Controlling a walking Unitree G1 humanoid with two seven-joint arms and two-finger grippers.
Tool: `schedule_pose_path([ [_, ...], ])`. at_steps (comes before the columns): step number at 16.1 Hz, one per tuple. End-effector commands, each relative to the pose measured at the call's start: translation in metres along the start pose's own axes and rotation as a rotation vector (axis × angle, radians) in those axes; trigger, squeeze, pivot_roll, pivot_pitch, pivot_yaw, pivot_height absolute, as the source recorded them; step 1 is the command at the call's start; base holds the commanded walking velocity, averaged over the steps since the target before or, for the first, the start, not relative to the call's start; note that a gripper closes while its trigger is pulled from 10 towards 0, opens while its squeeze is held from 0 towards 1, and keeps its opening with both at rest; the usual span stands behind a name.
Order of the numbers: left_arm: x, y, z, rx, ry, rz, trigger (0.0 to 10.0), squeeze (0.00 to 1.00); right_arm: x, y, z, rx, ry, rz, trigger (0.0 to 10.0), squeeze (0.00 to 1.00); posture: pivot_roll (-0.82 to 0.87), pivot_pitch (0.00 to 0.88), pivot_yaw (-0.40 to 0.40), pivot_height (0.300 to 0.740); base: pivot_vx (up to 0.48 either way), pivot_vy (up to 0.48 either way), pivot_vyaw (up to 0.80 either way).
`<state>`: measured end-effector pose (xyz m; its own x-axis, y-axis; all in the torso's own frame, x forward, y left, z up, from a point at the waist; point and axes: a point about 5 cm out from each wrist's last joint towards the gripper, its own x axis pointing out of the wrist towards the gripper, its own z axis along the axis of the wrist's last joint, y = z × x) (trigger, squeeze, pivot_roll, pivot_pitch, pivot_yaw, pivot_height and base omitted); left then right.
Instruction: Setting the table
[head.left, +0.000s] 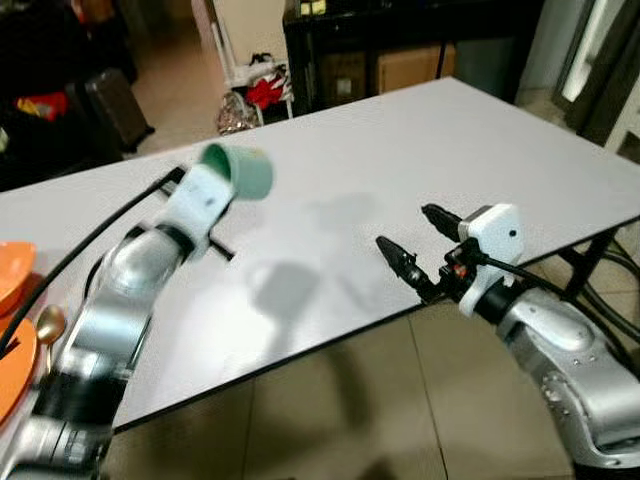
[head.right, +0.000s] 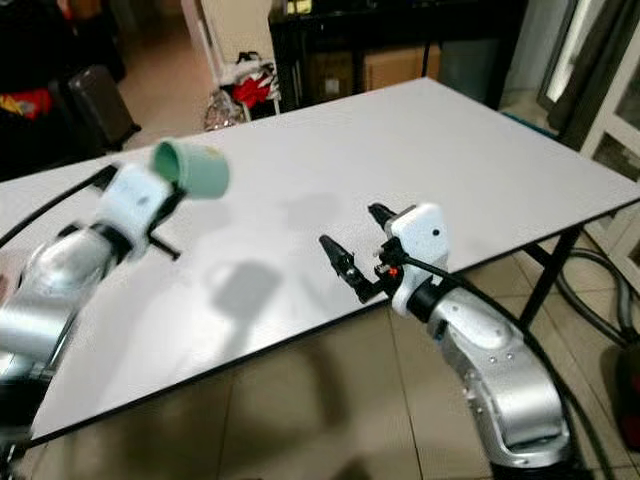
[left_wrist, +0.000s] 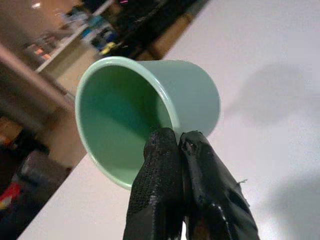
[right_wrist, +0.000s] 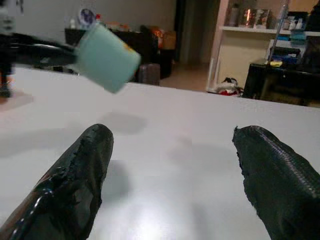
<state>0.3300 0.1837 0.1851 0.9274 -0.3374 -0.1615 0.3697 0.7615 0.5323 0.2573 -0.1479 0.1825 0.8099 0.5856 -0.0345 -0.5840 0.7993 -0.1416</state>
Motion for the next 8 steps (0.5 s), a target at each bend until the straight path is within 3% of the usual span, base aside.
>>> schedule_pose_path([
  [1, 0.007, 0.001, -0.005, 0.024, 0.032, -0.056, 10.0, 0.0, 0.002, -0.001, 0.007, -0.013, -0.015, 0.033, 10.0, 0.0, -0.12, 0.0, 0.164, 0.74, 0.0, 0.0, 0.0],
  [2, 0.019, 0.003, -0.006, 0.057, 0.056, -0.108, 10.0, 0.0, 0.0, -0.002, 0.007, -0.036, 0.003, 0.046, 10.0, 0.0, -0.13, 0.0, 0.174, 0.74, 0.0, 0.0, 0.0],
  [3, 0.04, 0.009, -0.003, 0.164, 0.108, -0.181, 10.0, 0.0, -0.008, -0.003, 0.009, -0.064, 0.038, 0.094, 10.0, 0.0, -0.13, 0.005, 0.171, 0.74, 0.0, 0.0, 0.0],
  [4, 0.042, 0.011, -0.003, 0.182, 0.115, -0.193, 10.0, 0.0, -0.009, -0.001, 0.009, -0.065, 0.042, 0.105, 10.0, 0.0, -0.14, 0.01, 0.173, 0.74, 0.0, 0.0, 0.0],
  [5, 0.05, 0.019, 0.002, 0.252, 0.146, -0.223, 10.0, 0.0, -0.013, 0.002, 0.008, -0.086, 0.078, 0.156, 10.0, 0.0, -0.15, 0.021, 0.18, 0.74, 0.0, 0.0, 0.0],
  [8, 0.061, 0.032, 0.014, 0.303, 0.175, -0.255, 10.0, 0.0, -0.021, 0.005, 0.008, -0.093, 0.124, 0.228, 10.0, 0.0, -0.15, 0.03, 0.18, 0.74, 0.0, 0.0, 0.0],
])
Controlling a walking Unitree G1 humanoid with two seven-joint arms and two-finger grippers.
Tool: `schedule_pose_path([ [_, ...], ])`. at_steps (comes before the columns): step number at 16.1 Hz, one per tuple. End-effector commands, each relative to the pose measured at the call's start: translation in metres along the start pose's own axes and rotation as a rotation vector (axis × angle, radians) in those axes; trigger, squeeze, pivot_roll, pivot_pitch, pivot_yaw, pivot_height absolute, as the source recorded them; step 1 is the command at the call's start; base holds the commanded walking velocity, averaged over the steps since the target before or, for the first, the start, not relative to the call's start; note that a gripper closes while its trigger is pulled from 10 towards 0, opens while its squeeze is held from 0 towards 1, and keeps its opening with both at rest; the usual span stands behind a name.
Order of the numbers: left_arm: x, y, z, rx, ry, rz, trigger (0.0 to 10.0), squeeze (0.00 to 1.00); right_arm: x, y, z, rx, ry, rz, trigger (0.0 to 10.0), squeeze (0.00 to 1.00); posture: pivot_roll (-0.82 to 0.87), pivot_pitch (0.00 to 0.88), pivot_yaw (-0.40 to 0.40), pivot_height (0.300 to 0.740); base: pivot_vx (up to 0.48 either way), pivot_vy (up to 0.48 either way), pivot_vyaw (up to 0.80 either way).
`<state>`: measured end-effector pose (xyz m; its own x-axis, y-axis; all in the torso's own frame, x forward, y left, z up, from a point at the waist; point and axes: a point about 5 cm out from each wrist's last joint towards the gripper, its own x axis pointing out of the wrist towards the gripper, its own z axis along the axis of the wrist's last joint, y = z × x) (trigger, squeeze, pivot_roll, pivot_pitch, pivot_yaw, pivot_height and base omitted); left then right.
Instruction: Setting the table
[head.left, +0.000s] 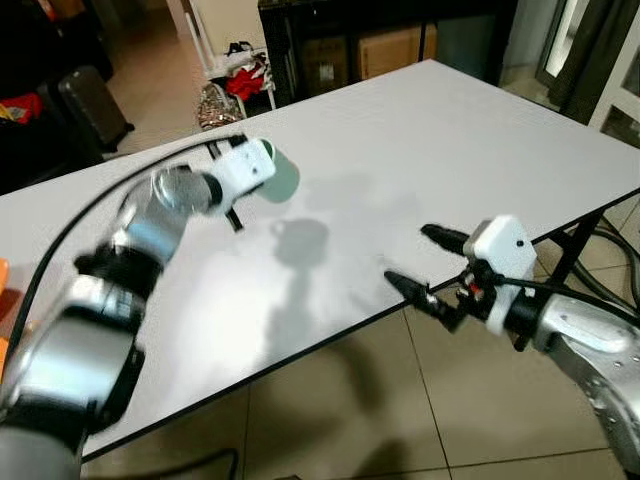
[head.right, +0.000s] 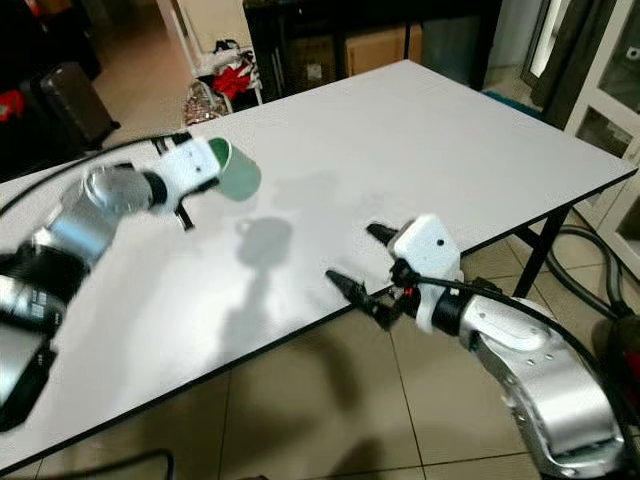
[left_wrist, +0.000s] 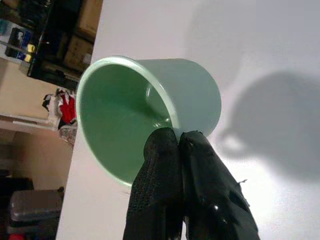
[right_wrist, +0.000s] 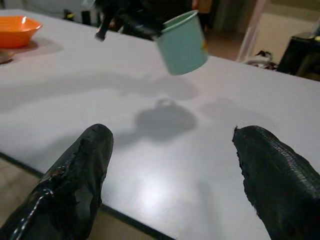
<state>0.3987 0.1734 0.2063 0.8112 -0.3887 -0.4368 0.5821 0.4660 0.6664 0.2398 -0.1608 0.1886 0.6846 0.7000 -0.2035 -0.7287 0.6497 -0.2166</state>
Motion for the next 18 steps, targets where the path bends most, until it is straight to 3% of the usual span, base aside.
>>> schedule_pose_path([
  [1, -0.001, 0.005, -0.004, 0.021, 0.034, -0.035, 10.0, 0.0, -0.001, 0.006, 0.003, 0.001, 0.001, 0.053, 10.0, 0.0, -0.15, 0.033, 0.18, 0.74, 0.0, 0.0, 0.0],
  [5, -0.001, 0.017, -0.002, 0.12, 0.133, -0.054, 10.0, 0.0, -0.002, 0.006, 0.004, -0.001, 0.02, 0.077, 10.0, 0.0, -0.15, 0.041, 0.178, 0.74, 0.0, 0.0, 0.0],
  [9, 0.0, 0.013, -0.01, 0.199, 0.233, -0.125, 10.0, 0.0, 0.001, 0.002, 0.008, 0.013, 0.001, 0.02, 10.0, 0.0, -0.16, 0.056, 0.181, 0.74, 0.0, 0.0, 0.0],
  [18, 0.003, 0.008, -0.01, 0.23, 0.263, -0.173, 10.0, 0.0, 0.007, 0.014, 0.009, 0.071, -0.033, 0.051, 10.0, 0.0, -0.16, 0.062, 0.196, 0.74, 0.0, 0.0, 0.0],
])
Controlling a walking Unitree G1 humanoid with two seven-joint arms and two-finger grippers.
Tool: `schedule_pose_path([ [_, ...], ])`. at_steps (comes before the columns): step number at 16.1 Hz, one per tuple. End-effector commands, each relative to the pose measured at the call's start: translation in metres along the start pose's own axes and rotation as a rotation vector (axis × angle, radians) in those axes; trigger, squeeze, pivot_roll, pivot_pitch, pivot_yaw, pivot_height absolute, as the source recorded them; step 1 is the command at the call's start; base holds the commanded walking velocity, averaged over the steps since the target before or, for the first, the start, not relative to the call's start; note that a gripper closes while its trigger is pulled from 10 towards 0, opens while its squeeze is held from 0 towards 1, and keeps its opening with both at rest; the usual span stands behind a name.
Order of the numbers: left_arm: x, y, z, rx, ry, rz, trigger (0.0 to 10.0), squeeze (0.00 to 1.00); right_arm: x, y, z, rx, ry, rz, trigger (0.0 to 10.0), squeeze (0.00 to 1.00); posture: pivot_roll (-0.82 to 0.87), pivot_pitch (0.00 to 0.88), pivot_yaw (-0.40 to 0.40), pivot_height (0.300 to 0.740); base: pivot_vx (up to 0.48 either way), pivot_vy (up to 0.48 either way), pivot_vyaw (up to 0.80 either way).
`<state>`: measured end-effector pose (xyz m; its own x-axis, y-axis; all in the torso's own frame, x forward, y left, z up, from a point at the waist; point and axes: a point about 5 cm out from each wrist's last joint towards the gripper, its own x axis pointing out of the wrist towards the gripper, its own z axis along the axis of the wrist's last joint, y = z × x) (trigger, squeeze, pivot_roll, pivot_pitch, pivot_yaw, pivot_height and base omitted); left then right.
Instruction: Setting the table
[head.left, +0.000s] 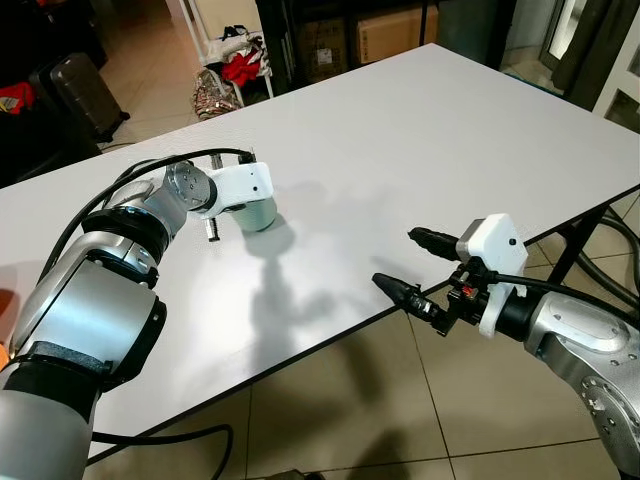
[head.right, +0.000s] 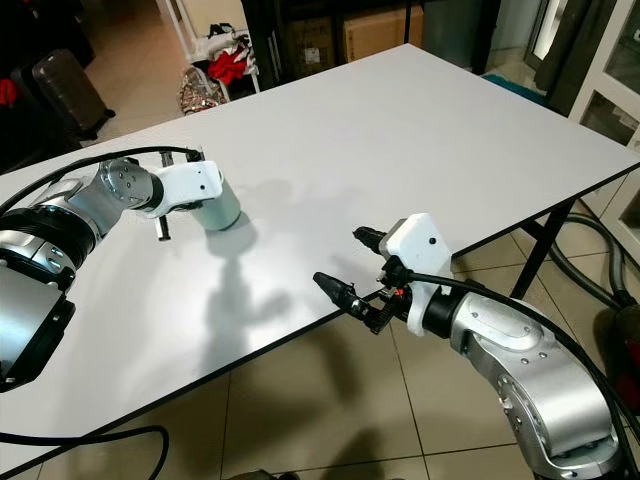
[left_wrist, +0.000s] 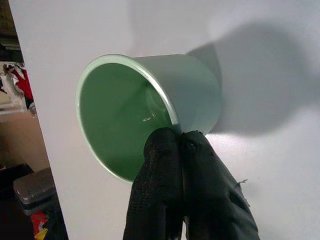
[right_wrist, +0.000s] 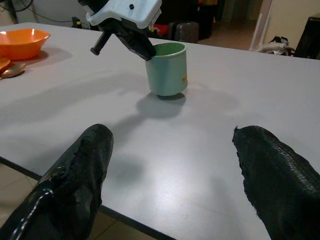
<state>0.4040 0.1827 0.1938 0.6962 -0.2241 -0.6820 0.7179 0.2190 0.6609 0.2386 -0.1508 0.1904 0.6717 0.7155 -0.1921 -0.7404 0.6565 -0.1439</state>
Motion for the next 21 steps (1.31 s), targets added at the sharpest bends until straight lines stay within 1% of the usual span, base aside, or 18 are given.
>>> schedule_pose_path([
  [1, -0.006, 0.0093, 0.0025, 0.017, 0.009, 0.013, 10.0, 0.0, 0.0013, 0.0072, 0.0038, 0.001, -0.017, 0.035, 10.0, 0.0, -0.17, 0.062, 0.2, 0.74, 0.0, 0.0, 0.0],
  [2, -0.006, 0.0093, 0.002, 0.024, 0.016, 0.013, 10.0, 0.0, 0.001, 0.0077, 0.0037, 0.001, -0.016, 0.035, 10.0, 0.0, -0.17, 0.062, 0.2, 0.74, 0.0, 0.0, 0.0],
  [4, -0.0056, 0.0097, 0.0036, -0.012, -0.001, 0.019, 10.0, 0.0, 0.0007, 0.0085, 0.0036, 0.003, -0.015, 0.035, 10.0, 0.0, -0.17, 0.058, 0.202, 0.74, 0.0, 0.0, 0.0],
  [5, -0.0056, 0.0101, 0.0039, -0.005, 0.003, 0.027, 10.0, 0.0, 0.0008, 0.0086, 0.0037, 0.005, -0.016, 0.034, 10.0, 0.0, -0.17, 0.058, 0.202, 0.74, 0.0, 0.0, 0.0],
  [6, -0.0052, 0.0101, 0.0038, 0.02, 0.014, 0.036, 10.0, 0.0, 0.0017, 0.0093, 0.0038, 0.009, -0.021, 0.032, 10.0, 0.0, -0.17, 0.056, 0.203, 0.74, 0.0, 0.0, 0.0],
  [9, -0.0048, 0.0092, 0.0028, 0.022, 0.019, 0.033, 10.0, 0.0, 0.0026, 0.0104, 0.0038, 0.018, -0.027, 0.031, 10.0, 0.0, -0.17, 0.054, 0.206, 0.74, 0.0, 0.0, 0.0],
  [10, -0.0048, 0.0091, 0.0016, 0.024, 0.026, 0.036, 10.0, 0.02, 0.0027, 0.0107, 0.0038, 0.02, -0.029, 0.029, 10.0, 0.0, -0.17, 0.053, 0.207, 0.74, 0.0, 0.0, 0.0],
  [11, -0.0047, 0.0091, 0.0004, 0.03, 0.033, 0.043, 10.0, 0.09, 0.0028, 0.0112, 0.0039, 0.022, -0.03, 0.028, 10.0, 0.0, -0.17, 0.054, 0.208, 0.74, 0.0, 0.0, 0.0],
  [13, -0.004, 0.0086, -0.0018, 0.035, 0.045, 0.062, 10.0, 0.06, 0.003, 0.0126, 0.0034, 0.026, -0.03, 0.027, 10.0, 0.0, -0.17, 0.055, 0.209, 0.74, 0.0, 0.0, 0.0],
  [17, -0.0029, 0.0072, -0.0028, 0.031, 0.05, 0.065, 10.0, 0.08, 0.0024, 0.0129, 0.0028, 0.031, -0.03, 0.025, 10.0, 0.0, -0.17, 0.056, 0.21, 0.74, 0.0, 0.0, 0.0],
  [18, -0.0029, 0.0071, -0.0034, 0.027, 0.052, 0.064, 10.0, 0.15, 0.0025, 0.013, 0.0028, 0.032, -0.03, 0.026, 10.0, 0.0, -0.17, 0.057, 0.211, 0.74, 0.0, 0.0, 0.0],
  [19, -0.0029, 0.0069, -0.0039, 0.029, 0.056, 0.062, 10.0, 0.28, 0.0027, 0.0131, 0.003, 0.033, -0.03, 0.027, 10.0, 0.0, -0.17, 0.058, 0.212, 0.74, 0.0, 0.0, 0.0],
  [21, -0.0029, 0.0067, -0.0046, 0.029, 0.058, 0.061, 10.0, 0.33, 0.003, 0.0136, 0.0031, 0.035, -0.031, 0.028, 10.0, 0.0, -0.17, 0.059, 0.213, 0.74, 0.0, 0.0, 0.0],
])
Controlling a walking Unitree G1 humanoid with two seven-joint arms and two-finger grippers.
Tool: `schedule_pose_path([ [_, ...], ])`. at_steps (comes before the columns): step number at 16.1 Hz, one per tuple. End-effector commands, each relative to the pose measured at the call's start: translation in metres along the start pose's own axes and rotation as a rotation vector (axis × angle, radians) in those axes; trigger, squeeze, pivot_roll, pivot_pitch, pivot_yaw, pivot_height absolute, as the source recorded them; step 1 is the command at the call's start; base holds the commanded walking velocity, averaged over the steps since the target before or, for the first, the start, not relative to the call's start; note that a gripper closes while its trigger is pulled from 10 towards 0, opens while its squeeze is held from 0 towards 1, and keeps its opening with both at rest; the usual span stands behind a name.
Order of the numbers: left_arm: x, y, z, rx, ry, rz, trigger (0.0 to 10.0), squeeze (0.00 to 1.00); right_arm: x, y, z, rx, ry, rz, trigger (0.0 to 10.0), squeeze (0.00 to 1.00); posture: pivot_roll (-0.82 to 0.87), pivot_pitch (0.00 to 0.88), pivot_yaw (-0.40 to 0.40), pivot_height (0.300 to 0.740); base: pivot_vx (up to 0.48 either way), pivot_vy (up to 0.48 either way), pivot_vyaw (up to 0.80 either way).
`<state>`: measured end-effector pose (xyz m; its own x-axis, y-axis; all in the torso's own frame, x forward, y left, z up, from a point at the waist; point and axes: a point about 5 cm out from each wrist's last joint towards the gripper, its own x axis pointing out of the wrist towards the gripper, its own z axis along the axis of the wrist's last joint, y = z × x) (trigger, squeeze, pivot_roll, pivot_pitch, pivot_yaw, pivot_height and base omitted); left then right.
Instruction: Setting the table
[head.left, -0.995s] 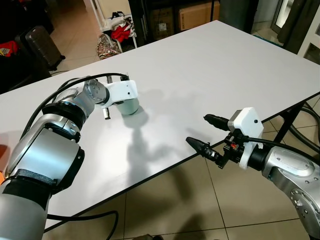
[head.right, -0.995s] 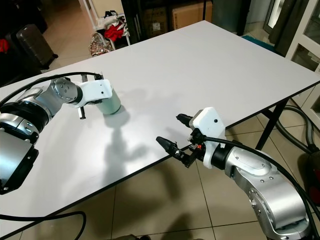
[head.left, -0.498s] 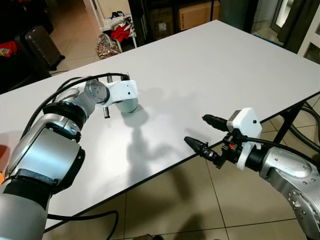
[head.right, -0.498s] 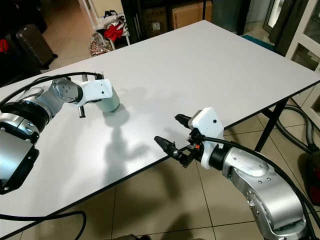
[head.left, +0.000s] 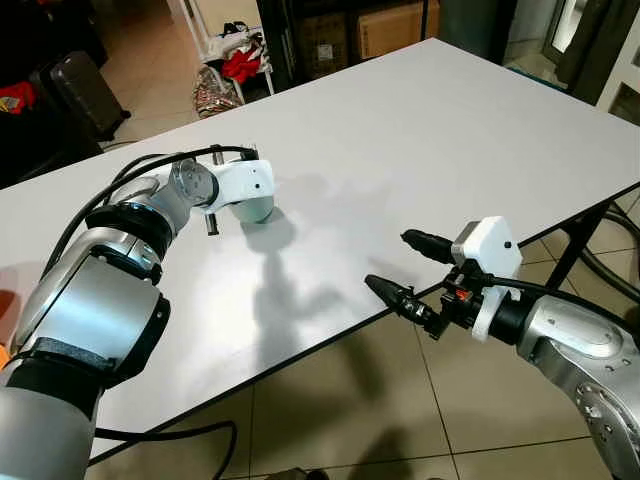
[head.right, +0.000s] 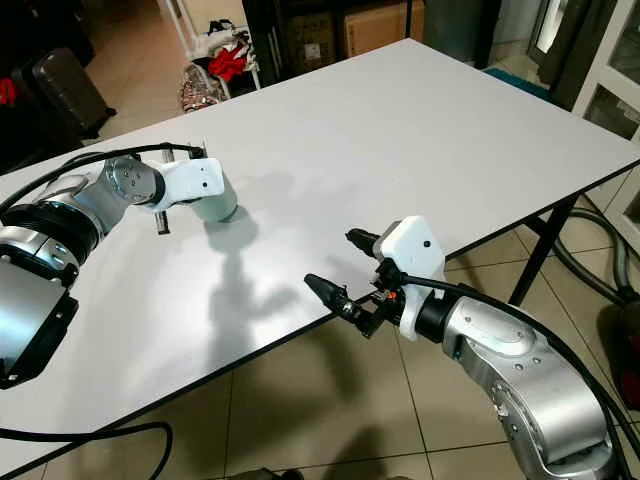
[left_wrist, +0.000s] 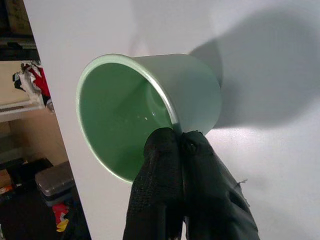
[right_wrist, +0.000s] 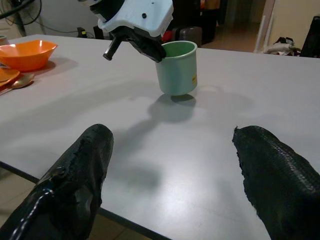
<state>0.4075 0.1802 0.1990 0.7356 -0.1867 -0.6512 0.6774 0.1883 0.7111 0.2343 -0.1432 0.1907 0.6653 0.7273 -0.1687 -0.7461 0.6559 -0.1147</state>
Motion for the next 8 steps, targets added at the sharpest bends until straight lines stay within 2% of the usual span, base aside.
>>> schedule_pose_path([
  [1, -0.0021, 0.0007, -0.0094, -0.015, 0.033, 0.002, 10.0, 0.41, 0.0006, 0.006, 0.001, 0.008, -0.006, 0.021, 10.0, 0.0, -0.17, 0.059, 0.214, 0.74, 0.0, 0.0, 0.0],
  [7, -0.0006, -0.0021, -0.0101, -0.021, 0.033, -0.005, 10.0, 0.42, 0.0, 0.0067, 0.0005, 0.012, -0.004, 0.025, 10.0, 0.0, -0.17, 0.064, 0.214, 0.74, 0.0, 0.0, 0.0],
  [8, -0.0002, -0.0028, -0.01, -0.021, 0.033, -0.009, 10.0, 0.45, -0.0001, 0.0069, 0.0004, 0.012, -0.004, 0.025, 10.0, 0.0, -0.17, 0.065, 0.215, 0.74, 0.0, 0.0, 0.0],
])
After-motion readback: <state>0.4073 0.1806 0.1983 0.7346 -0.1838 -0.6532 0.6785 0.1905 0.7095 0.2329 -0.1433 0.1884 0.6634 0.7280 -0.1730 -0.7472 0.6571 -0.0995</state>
